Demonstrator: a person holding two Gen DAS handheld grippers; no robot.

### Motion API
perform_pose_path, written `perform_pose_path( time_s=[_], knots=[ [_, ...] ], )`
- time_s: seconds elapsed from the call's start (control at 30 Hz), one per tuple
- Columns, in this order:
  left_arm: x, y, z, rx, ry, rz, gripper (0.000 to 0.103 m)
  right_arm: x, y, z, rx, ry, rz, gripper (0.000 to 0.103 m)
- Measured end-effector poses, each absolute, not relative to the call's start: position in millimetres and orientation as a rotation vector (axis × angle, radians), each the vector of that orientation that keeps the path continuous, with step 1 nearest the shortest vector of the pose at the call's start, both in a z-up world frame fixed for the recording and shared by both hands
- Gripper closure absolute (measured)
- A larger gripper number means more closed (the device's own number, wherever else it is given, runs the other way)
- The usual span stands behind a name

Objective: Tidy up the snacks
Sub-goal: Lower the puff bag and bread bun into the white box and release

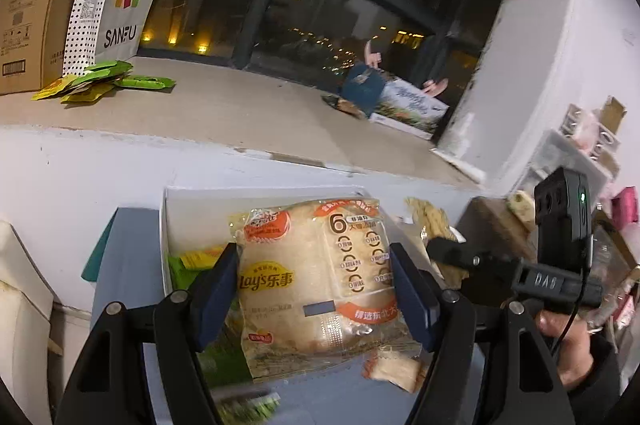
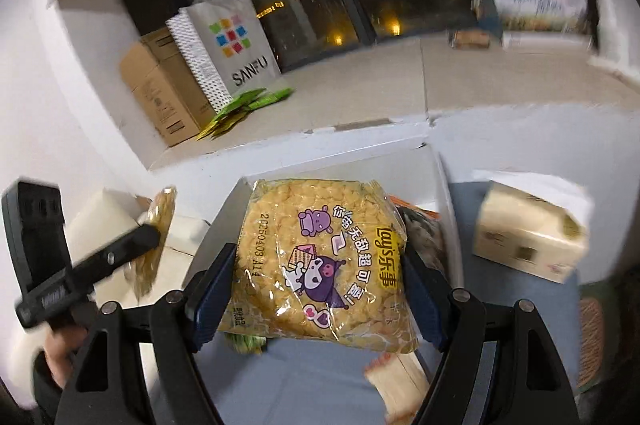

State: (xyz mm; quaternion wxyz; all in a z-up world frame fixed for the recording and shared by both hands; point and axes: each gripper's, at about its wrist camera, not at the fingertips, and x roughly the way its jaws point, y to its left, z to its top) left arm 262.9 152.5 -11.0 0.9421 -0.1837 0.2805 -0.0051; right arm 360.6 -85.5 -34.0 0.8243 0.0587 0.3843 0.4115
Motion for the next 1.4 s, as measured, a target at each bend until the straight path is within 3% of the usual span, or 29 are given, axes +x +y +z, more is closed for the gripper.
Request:
perform_pose_path(
  time_s=[0.13,0.17,0.2,0.23,0.27,0.3,0.67,1.03,1.4],
  knots=[
    [287,159,-20,-0.361,0.605,-0.016,0.024,403,-68,-41,0.173,0.849,0.861,0.021],
    [296,159,-23,-0.353,0.635,-0.017,0.018,412,-65,-42,0.195,0.859,0.871,0.021],
    [305,158,-27,-0.340,0.679,-0.011,0.001,417,-63,-43,0.205,0.870,0.883,0.019],
    [306,156,-29,-0.329,0.685,-0.004,0.000,422,-61,-44,0.216,0.879,0.881,0.013],
    [304,156,-30,-0.318,0.674,0.000,0.000,426,-59,-44,0.221,0.876,0.871,0.001],
    [303,155,-31,-0.308,0.668,-0.001,0.000,427,-58,-43,0.219,0.865,0.862,0.000],
    [258,140,-29,-0.226,0.646,0.037,0.000,401,-78,-30,0.173,0.796,0.864,0.000],
    [148,92,-2,-0.175,0.492,0.018,0.000,298,-114,3,-0.065,0.627,0.962,0.000],
    [75,64,-34,-0.234,0.519,-0.009,0.000,188,-151,-48,-0.195,0.586,0.927,0.000]
  ],
)
